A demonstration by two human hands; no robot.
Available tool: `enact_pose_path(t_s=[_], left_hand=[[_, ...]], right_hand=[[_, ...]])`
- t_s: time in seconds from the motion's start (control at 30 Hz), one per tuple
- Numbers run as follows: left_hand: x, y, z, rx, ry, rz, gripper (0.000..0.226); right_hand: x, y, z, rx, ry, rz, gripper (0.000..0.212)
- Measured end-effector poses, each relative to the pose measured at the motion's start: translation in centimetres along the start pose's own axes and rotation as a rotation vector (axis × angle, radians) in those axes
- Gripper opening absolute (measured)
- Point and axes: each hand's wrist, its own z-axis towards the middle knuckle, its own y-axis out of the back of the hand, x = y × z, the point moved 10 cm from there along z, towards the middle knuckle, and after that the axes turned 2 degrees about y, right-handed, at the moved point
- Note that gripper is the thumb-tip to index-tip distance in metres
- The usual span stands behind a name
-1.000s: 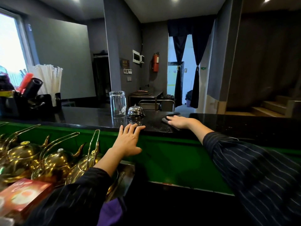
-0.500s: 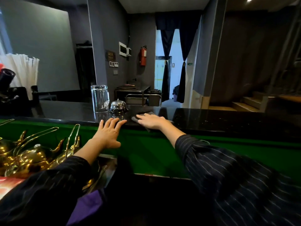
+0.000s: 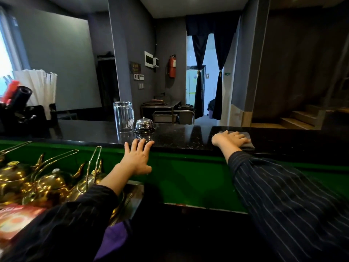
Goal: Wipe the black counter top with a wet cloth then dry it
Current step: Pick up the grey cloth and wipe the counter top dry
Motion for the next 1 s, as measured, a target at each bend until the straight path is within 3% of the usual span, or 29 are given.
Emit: enact_pose_path(t_s=[0.1,0.27,0.37,0.53,0.6,0.73,1.0], left_hand=[[0.2,-0.3,0.2,0.004,-0.002,-0.006,0.096],[0.8,-0.5,0.7,-0.009,0.002,-0.02,0.095],[1.2,-0.2,0.5,0.013,-0.005,-0.029,0.095],[0.4,1.8,0.2,0.014,0.114,-0.129,0.079],[-1.9,3.9,-0.4,-0.088,0.14,-0.127,0.064],[-11.4,6.4,-1.4,-0.257,-0.05,-0.208,0.054],[-27.8,6.8,1.2,-0.142,-0.24,-0.251,0.055]], right_hand=[[6.0,-0.5,-1.7,-0.011,0.112,-0.018,0.069],[18.1,-2.3,-7.1,-0.011,0.591,0.02,0.058],[19.9,-2.7,-10.1,0.016,0.739,0.043,0.055],[14.9,-2.5,-9.9,0.037,0.719,0.082,0.056],[11.9,-2.0,-9.0,0.02,0.681,0.078,0.057],[5.1,-1.1,-6.1,-0.023,0.562,0.057,0.057],[-11.1,1.0,0.2,-0.066,0.377,0.043,0.053]])
